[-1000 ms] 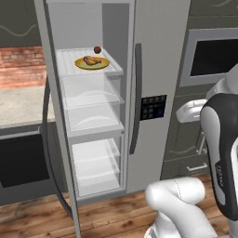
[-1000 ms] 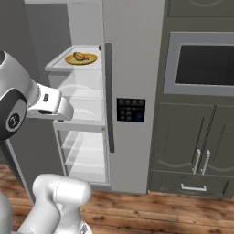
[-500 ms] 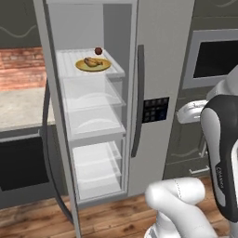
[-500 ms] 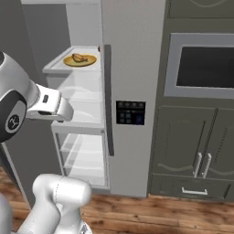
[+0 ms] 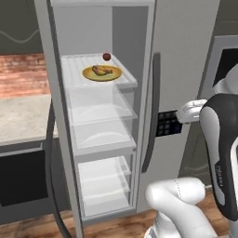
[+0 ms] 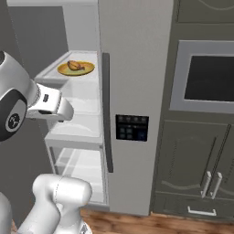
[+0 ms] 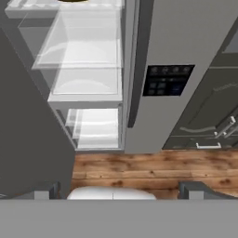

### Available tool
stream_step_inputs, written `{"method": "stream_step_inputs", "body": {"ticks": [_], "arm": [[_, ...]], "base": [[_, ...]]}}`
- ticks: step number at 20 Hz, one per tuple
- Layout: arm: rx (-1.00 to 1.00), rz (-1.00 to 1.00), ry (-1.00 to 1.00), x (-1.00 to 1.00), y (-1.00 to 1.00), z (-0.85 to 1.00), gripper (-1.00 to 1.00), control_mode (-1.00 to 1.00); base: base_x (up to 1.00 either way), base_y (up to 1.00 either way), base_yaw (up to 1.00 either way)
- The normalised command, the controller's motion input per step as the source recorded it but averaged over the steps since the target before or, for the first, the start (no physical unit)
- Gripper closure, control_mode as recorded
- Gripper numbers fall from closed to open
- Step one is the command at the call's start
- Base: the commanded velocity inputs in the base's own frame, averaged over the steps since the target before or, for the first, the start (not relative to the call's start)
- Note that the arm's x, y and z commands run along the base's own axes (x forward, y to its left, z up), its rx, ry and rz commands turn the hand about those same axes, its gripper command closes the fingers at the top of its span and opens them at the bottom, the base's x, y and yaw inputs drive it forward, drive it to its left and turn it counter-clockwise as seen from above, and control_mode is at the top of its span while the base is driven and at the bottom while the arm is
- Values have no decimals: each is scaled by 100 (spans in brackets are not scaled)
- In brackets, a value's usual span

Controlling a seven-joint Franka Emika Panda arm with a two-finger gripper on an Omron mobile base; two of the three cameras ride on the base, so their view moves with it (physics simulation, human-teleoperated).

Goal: Retrieve the chicken drumstick from the fridge and place it on the saucepan with marinade on the stove.

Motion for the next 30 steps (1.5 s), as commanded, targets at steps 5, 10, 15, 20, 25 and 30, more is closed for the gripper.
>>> {"method": "stream_step_inputs", "body": {"ticks": [5, 10, 15, 20, 25, 30], "arm": [[0, 0, 0, 0, 0, 0, -100, 100], [0, 0, 0, 0, 0, 0, -100, 100], [0, 0, 0, 0, 0, 0, -100, 100], [0, 0, 0, 0, 0, 0, -100, 100], [0, 0, 0, 0, 0, 0, -100, 100], [0, 0, 0, 0, 0, 0, -100, 100]], "base": [[56, 27, 8], [34, 32, 13], [8, 31, 28], [14, 8, 8], [29, 0, 0], [32, 8, 0]]}}
